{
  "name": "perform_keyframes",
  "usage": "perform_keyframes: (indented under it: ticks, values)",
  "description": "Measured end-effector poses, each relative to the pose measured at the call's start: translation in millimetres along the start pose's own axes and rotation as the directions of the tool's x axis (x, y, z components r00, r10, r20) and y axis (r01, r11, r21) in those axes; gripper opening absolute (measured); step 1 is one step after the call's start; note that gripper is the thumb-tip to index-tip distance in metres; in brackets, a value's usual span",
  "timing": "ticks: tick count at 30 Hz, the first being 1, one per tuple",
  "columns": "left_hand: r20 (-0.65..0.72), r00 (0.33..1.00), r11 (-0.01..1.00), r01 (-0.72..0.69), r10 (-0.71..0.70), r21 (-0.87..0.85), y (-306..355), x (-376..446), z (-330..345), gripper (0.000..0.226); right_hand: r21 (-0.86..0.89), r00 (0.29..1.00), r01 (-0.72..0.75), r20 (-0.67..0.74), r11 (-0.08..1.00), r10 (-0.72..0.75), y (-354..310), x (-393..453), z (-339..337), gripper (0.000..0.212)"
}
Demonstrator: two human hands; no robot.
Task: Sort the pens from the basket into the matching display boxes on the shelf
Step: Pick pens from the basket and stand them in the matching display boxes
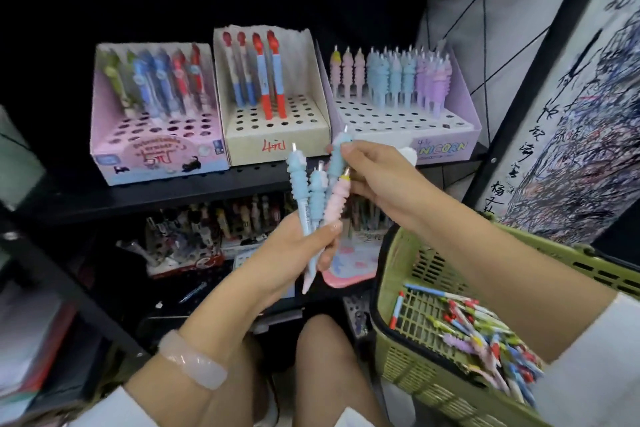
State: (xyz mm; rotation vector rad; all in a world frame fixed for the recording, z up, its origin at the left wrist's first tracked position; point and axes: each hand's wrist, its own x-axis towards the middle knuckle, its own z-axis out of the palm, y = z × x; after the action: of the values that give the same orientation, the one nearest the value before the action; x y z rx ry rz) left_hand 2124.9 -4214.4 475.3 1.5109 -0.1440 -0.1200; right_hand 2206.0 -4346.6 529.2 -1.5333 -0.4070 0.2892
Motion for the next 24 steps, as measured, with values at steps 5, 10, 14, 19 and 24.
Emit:
perform_keyframes:
  ticks: [5, 10, 14, 19, 24]
  values:
    - [-0.120, 0.991, 0.998, -0.058, 0.057, -0.006, 15.9, -8.8, -37.1, 0.010, -0.053, 0.996, 0.086, 0.031, 0.995, -0.085, -16.4, 25.1, 27.6, 0.015]
    - [-0.233, 0.967, 0.993, -0.082, 0.101, 0.088, 26.9, -8.6, -65.1, 0.023, -0.217, 0.941, 0.227, -0.201, 0.949, -0.271, -38.7, 62.5, 35.4, 0.012]
    - [-0.309, 0.948, 0.993, -0.040, 0.072, 0.108, 36.9, 5.4, -74.9, 0.025, -0.293, 0.872, 0.248, -0.347, 0.923, -0.344, -54.7, 88.1, 17.2, 0.022]
    - [-0.324, 0.943, 0.996, -0.056, 0.075, 0.069, 49.8, 30.9, -69.4, 0.022, -0.448, 0.799, 0.232, -0.419, 0.864, -0.432, -68.9, 104.9, -22.5, 0.021]
    - [-0.258, 0.960, 0.993, -0.119, 0.110, -0.021, 61.9, 51.7, -57.4, 0.025, -0.693, 0.703, 0.162, -0.418, 0.703, -0.575, -83.3, 109.4, -69.3, 0.023]
